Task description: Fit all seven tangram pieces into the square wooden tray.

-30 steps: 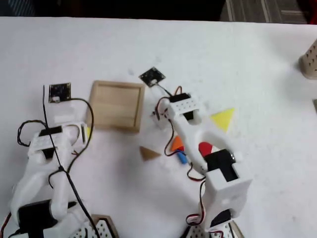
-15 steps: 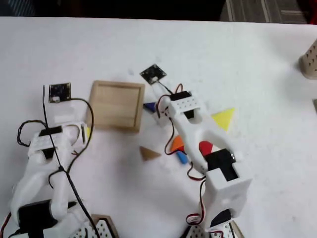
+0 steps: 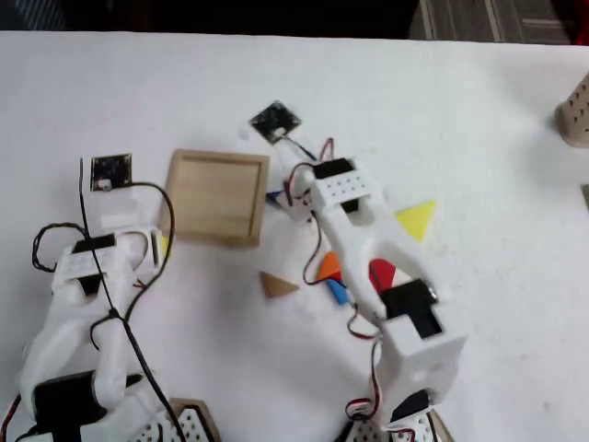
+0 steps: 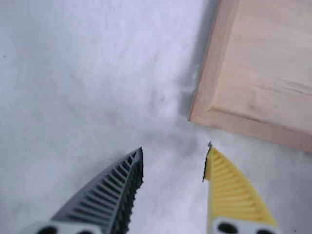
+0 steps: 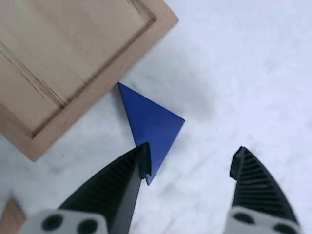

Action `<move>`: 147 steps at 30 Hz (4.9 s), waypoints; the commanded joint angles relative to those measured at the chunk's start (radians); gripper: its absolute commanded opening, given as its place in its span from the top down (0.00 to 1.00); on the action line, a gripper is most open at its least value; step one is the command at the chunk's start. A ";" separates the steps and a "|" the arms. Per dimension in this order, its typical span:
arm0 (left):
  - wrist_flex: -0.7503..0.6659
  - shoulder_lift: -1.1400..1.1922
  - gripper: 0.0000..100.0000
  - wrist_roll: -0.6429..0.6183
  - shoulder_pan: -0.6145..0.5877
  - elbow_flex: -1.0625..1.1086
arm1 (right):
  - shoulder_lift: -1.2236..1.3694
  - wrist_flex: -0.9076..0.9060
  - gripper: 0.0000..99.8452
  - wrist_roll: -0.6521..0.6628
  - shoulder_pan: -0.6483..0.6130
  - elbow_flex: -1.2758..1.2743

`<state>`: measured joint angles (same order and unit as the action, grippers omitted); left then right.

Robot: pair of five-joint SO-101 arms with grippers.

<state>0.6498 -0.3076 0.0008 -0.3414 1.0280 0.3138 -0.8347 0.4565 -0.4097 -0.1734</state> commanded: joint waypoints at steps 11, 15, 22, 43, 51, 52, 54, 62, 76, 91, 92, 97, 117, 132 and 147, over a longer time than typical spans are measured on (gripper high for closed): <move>-0.014 -0.044 0.77 0.008 -0.019 -0.006 | 0.165 -0.079 0.69 0.203 -0.035 0.184; -0.014 -0.044 0.77 0.008 -0.019 -0.006 | 0.177 -0.067 0.70 0.242 -0.036 0.184; -0.014 -0.044 0.77 0.008 -0.019 -0.006 | 0.186 -0.071 0.87 0.371 -0.062 0.176; -0.014 -0.044 0.77 0.008 -0.019 -0.006 | -0.002 -0.180 0.88 0.193 -0.041 0.176; -0.014 -0.044 0.77 0.008 -0.019 -0.006 | -0.045 -0.182 0.88 0.086 -0.102 0.195; -0.014 -0.044 0.77 0.008 -0.019 -0.006 | -0.061 -0.182 0.88 0.066 -0.124 0.198; -0.014 -0.044 0.77 0.008 -0.019 -0.006 | -0.084 -0.177 0.88 0.044 -0.160 0.201; -0.014 -0.045 0.77 0.008 -0.035 -0.008 | -0.038 -0.179 0.88 0.037 -0.266 0.308; -0.014 -0.045 0.77 0.002 -0.045 -0.012 | -0.071 -0.245 0.75 -0.066 -0.193 0.252; -0.020 -0.045 0.77 0.000 -0.074 -0.014 | 0.308 -0.108 0.75 -0.083 -0.062 0.408; -0.020 -0.045 0.77 0.000 -0.074 -0.014 | 0.328 -0.124 0.75 -0.083 -0.064 0.423; -0.020 -0.045 0.77 0.000 -0.074 -0.014 | 0.354 -0.166 0.80 -0.083 -0.056 0.460; -0.020 -0.045 0.77 0.000 -0.074 -0.012 | 0.372 -0.278 0.74 -0.161 -0.036 0.519; -0.018 -0.045 0.77 0.000 -0.076 -0.012 | 0.372 -0.278 0.84 -0.068 -0.039 0.517; -0.018 -0.045 0.77 0.000 -0.076 -0.012 | 0.275 -0.335 0.86 -0.066 -0.033 0.511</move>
<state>0.6498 -0.3076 0.0008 -0.4089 1.0280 0.6621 -1.1584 0.3782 -0.4358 0.3222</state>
